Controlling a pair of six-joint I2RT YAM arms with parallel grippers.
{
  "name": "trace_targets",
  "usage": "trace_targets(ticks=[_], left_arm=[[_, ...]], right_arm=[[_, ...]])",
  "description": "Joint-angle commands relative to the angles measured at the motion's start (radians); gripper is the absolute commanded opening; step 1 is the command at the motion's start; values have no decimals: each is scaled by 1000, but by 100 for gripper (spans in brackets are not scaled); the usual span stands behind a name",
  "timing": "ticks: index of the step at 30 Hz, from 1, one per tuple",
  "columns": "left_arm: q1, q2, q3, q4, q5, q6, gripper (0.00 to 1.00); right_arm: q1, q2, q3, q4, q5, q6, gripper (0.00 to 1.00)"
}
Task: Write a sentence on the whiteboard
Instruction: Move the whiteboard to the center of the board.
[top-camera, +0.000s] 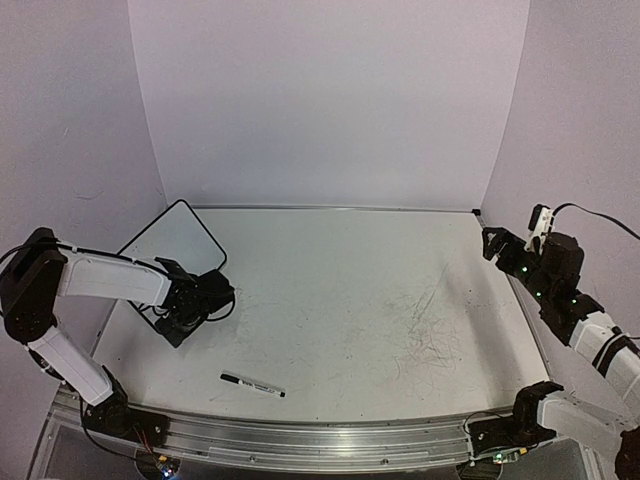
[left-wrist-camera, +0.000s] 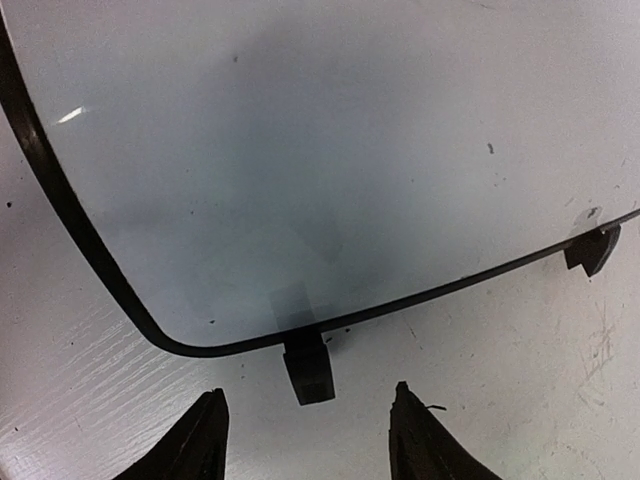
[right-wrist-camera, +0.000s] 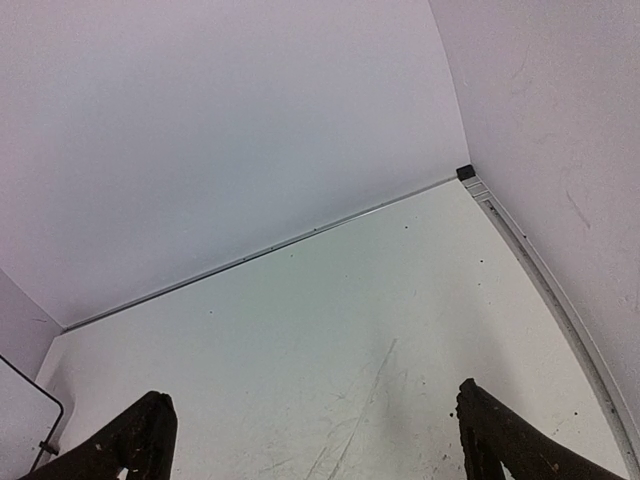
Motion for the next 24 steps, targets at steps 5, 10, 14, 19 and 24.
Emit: trace_targets(ticks=[5, 10, 14, 19, 24], left_arm=[[26, 67, 20, 35, -70, 21, 43], [27, 90, 25, 60, -70, 33, 40], [29, 102, 22, 75, -80, 44, 36], [32, 102, 1, 94, -86, 32, 31], [31, 99, -18, 126, -83, 53, 25]], right_arm=[[0, -10, -6, 47, -5, 3, 98], [0, -8, -6, 49, -8, 3, 98], [-1, -7, -7, 52, -11, 4, 98], [0, -7, -9, 51, -7, 4, 98], [0, -5, -9, 53, -7, 5, 98]])
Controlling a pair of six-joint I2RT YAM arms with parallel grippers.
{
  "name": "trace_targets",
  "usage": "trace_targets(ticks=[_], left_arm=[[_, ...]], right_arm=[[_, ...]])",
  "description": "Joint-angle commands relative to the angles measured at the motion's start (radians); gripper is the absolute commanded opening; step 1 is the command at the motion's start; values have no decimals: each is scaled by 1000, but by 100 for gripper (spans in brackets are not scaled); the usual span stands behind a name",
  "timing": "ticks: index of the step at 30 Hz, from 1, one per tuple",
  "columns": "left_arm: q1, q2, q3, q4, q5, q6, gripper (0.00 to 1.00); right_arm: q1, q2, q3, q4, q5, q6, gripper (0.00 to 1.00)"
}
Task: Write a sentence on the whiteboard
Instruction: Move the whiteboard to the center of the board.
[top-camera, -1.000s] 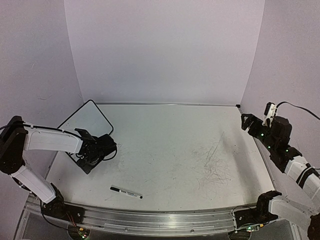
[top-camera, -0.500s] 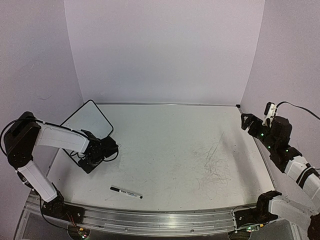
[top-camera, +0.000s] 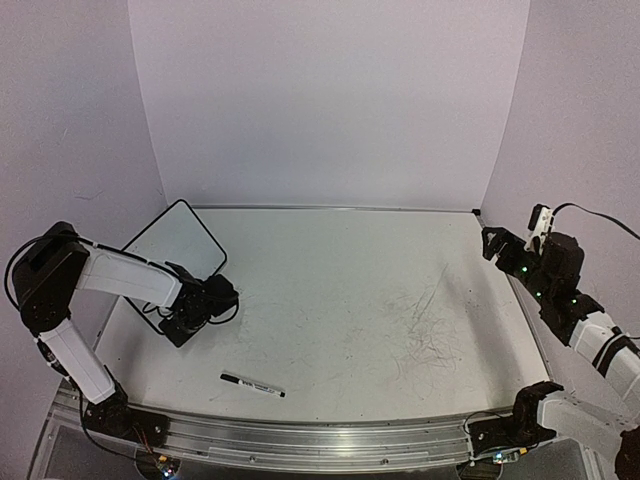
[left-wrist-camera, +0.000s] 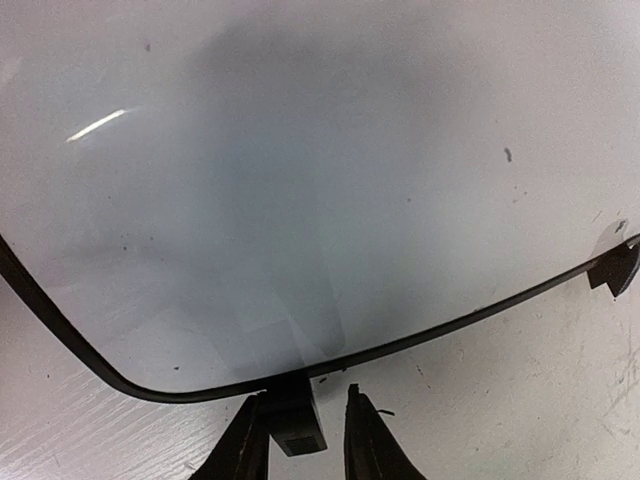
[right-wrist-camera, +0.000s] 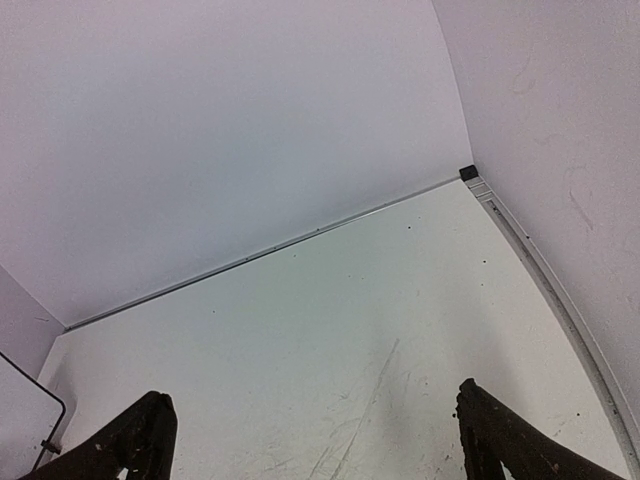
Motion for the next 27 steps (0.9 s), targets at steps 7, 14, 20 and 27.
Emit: trace_targets(ticks=[7, 14, 20, 27], left_arm=[[5, 4, -23, 63, -22, 66, 16], [-9, 21, -23, 90, -2, 110, 9], [-56, 20, 3, 100, -26, 153, 3], [-112, 50, 49, 102, -61, 201, 0]], right_arm=[[-1, -1, -10, 52, -5, 4, 98], [0, 7, -10, 55, -7, 3, 98], [0, 14, -9, 56, -11, 4, 98], [0, 17, -8, 56, -11, 4, 98]])
